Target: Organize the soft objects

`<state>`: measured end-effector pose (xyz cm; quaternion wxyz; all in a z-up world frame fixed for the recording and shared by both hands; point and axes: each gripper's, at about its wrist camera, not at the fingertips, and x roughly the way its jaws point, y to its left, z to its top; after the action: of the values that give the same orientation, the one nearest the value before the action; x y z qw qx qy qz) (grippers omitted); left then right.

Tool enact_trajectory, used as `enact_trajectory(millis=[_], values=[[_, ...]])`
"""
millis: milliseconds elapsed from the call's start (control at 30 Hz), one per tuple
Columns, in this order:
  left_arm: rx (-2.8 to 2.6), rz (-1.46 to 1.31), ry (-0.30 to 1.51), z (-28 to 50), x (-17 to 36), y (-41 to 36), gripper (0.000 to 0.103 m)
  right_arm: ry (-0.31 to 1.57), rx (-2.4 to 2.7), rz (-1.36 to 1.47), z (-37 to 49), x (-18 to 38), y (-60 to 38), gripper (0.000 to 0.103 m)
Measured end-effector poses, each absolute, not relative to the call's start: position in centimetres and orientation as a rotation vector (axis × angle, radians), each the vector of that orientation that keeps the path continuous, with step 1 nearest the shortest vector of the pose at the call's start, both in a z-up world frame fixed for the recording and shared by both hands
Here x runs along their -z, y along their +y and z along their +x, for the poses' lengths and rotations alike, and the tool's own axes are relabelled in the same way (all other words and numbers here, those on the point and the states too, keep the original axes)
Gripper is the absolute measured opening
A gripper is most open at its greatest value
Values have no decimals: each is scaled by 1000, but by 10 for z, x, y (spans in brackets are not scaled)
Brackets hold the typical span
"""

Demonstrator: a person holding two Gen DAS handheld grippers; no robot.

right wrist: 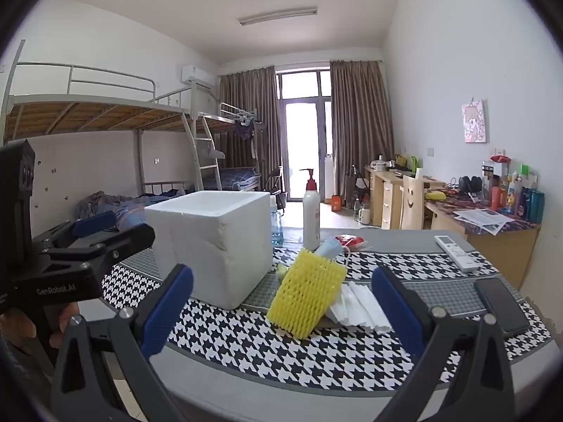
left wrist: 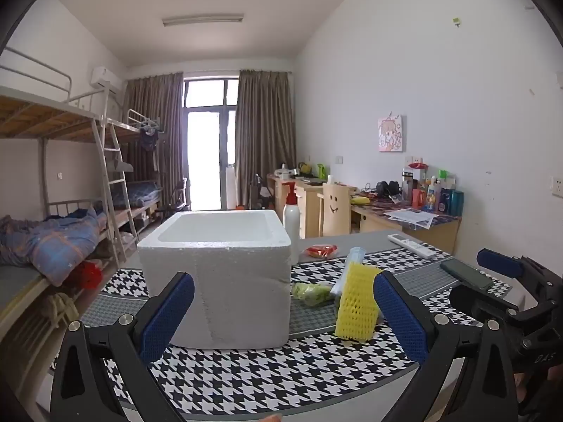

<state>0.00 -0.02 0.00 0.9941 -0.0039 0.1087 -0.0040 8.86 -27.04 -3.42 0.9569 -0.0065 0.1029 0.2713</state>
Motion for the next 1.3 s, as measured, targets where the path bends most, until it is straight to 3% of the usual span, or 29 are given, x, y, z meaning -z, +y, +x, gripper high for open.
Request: enact_trajectory(millis=[1300], values=[[1, 12, 214, -1, -1, -5, 102, 200, -544, -11, 87, 32, -273, 102]])
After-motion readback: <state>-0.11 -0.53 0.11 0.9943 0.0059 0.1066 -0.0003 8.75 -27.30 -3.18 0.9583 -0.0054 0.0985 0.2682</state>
